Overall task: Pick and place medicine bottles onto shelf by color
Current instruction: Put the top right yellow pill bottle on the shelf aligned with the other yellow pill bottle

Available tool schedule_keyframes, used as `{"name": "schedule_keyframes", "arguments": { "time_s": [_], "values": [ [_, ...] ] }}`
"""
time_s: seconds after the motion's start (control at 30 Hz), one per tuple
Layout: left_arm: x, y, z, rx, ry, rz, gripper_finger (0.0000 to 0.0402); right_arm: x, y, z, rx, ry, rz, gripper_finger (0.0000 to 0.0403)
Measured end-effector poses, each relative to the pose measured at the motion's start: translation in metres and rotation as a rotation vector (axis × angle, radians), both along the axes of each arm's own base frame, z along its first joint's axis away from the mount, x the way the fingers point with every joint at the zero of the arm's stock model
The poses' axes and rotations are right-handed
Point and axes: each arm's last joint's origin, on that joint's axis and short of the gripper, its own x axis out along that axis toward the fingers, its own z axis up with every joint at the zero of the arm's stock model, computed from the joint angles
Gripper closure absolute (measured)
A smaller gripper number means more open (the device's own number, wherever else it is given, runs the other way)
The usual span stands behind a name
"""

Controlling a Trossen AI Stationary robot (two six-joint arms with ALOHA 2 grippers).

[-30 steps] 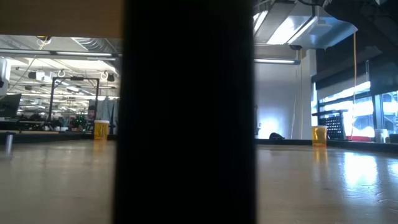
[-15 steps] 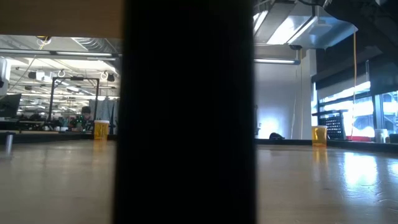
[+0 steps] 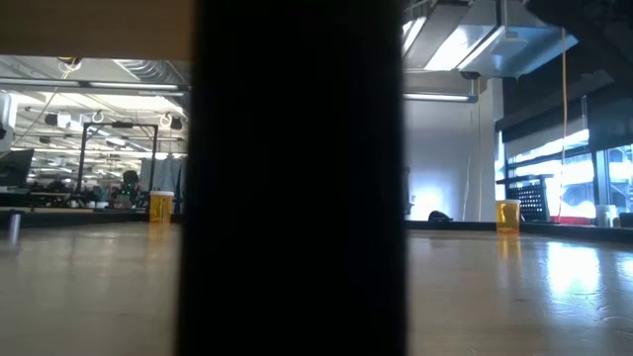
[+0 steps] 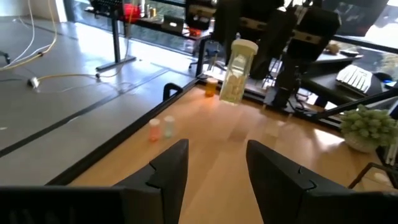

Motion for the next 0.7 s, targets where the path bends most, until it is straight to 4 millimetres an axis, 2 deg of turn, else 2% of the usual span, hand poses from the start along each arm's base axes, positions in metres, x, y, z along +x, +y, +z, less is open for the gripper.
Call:
{"name": "schedule_keyframes", "arguments": {
  "time_s": [0.1, 0.23, 0.57, 0.7],
  "values": [
    [0.001, 0.001, -0.002, -0.011, 0.019, 0.007, 0.0246, -0.01, 0.007, 0.011, -0.039, 0.099, -0.051, 0.0286],
    [0.008, 0.005, -0.005, -0.045, 0.074, 0.008, 0.0246, -0.02, 0.012, 0.026, -0.026, 0.136, -0.078, 0.0286],
    [0.038, 0.023, -0.01, -0.124, 0.204, -0.02, 0.0246, -0.023, 0.021, 0.007, 0.051, 0.312, -0.131, 0.0286],
    [0.053, 0.03, -0.01, -0.149, 0.215, -0.087, 0.0246, -0.022, 0.024, 0.008, 0.051, 0.308, -0.126, 0.0286]
  ]
}}
